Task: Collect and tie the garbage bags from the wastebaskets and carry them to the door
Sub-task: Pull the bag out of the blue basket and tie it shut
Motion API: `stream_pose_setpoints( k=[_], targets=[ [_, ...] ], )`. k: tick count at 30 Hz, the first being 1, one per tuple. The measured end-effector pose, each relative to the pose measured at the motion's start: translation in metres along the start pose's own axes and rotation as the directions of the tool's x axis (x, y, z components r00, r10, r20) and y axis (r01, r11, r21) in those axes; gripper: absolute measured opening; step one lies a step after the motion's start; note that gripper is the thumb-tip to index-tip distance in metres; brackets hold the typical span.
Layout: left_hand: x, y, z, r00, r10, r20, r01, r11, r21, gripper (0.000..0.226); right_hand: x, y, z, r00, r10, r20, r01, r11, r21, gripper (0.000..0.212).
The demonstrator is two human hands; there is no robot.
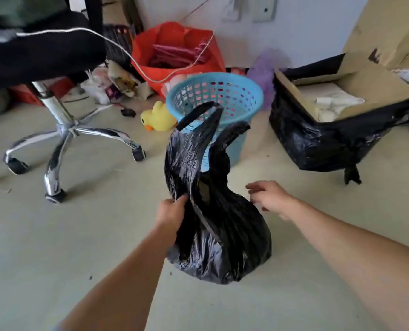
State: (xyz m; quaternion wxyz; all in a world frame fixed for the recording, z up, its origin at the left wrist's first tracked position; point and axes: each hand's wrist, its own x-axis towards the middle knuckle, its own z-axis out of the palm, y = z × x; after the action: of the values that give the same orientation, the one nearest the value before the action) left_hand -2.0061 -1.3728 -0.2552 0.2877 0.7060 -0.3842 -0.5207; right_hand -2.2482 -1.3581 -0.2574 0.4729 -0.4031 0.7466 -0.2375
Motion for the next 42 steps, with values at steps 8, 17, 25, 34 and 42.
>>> stream_pose_setpoints(
  k=[8, 17, 25, 34, 42],
  targets=[
    [-0.018, 0.003, -0.014, 0.984, 0.038, -0.175, -0.091, 0.948, -0.306, 0.016, -0.037, -0.041, 0.045, 0.909, -0.344, 0.234, 0.364, 0.93, -0.046, 0.081],
    [-0.029, 0.012, -0.019, 0.94, 0.081, 0.33, 0.042, 0.936, -0.348, 0.058, -0.035, -0.03, 0.032, 0.981, 0.007, -0.196, 0.069, 0.924, 0.375, 0.019],
    [-0.038, 0.007, 0.001, 0.916, 0.266, 0.299, -0.355, 0.885, 0.302, 0.037, -0.035, -0.022, 0.012, 0.965, 0.236, -0.111, -0.115, 0.769, 0.629, 0.034],
    [-0.036, 0.025, -0.009, 0.989, -0.097, -0.107, 0.028, 0.857, -0.515, 0.006, -0.028, -0.012, 0.008, 0.962, 0.273, -0.01, -0.173, 0.636, 0.752, 0.035],
    [-0.043, 0.028, -0.012, 0.912, 0.077, 0.402, 0.202, 0.77, -0.606, 0.038, -0.032, -0.035, 0.013, 0.993, 0.068, 0.098, -0.119, 0.518, 0.847, 0.04]
  ],
)
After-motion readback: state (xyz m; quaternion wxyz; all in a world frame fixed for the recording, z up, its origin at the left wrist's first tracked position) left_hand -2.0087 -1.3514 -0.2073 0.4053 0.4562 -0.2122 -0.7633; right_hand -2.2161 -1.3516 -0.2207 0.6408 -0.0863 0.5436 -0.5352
